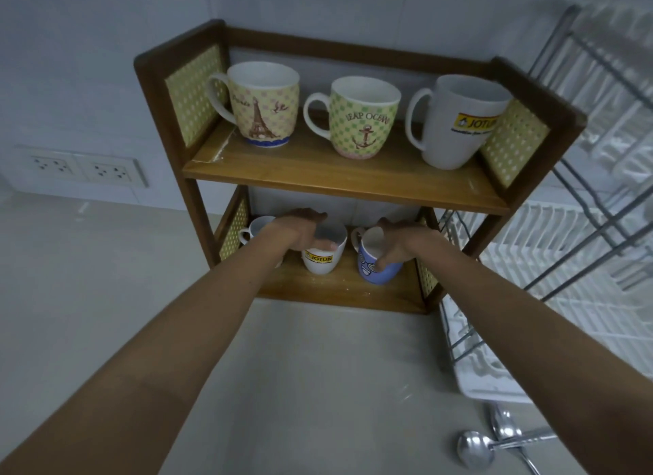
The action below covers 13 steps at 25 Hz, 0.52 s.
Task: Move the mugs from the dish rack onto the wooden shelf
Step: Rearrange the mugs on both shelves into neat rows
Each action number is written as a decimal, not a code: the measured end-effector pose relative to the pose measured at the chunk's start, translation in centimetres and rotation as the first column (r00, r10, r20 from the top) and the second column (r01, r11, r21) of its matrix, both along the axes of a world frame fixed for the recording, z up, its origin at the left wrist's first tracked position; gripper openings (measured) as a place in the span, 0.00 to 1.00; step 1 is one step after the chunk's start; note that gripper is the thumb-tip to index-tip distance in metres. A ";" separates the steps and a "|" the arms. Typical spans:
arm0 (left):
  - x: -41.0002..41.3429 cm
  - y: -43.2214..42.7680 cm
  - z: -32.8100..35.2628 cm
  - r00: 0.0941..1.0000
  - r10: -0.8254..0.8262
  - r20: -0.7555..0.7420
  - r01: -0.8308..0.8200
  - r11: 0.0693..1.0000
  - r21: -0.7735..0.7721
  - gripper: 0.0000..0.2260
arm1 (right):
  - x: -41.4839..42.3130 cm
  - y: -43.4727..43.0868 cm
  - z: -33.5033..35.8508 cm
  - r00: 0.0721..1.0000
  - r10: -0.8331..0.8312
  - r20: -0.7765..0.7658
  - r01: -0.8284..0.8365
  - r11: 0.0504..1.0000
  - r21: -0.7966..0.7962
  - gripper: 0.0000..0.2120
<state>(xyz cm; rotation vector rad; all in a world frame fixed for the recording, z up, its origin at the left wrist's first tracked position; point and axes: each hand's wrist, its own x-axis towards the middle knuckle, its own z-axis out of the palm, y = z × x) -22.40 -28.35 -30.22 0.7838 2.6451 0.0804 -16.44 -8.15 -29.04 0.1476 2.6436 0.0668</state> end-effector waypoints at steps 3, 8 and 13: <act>-0.1 -0.2 0.5 1.000 -0.007 0.031 0.008 0.999 -0.038 0.38 | 0.0 0.3 0.1 1.000 -0.010 0.028 0.012 0.997 -0.076 0.46; 0.1 -0.1 0.6 1.000 -0.016 0.012 0.017 0.999 -0.045 0.39 | 0.4 -0.4 -0.6 0.999 -0.037 -0.010 0.035 0.986 -0.160 0.45; 0.1 -0.1 0.3 1.000 -0.006 0.031 0.006 1.000 -0.005 0.40 | 0.6 0.2 0.2 0.997 0.073 0.013 -0.072 0.992 -0.100 0.43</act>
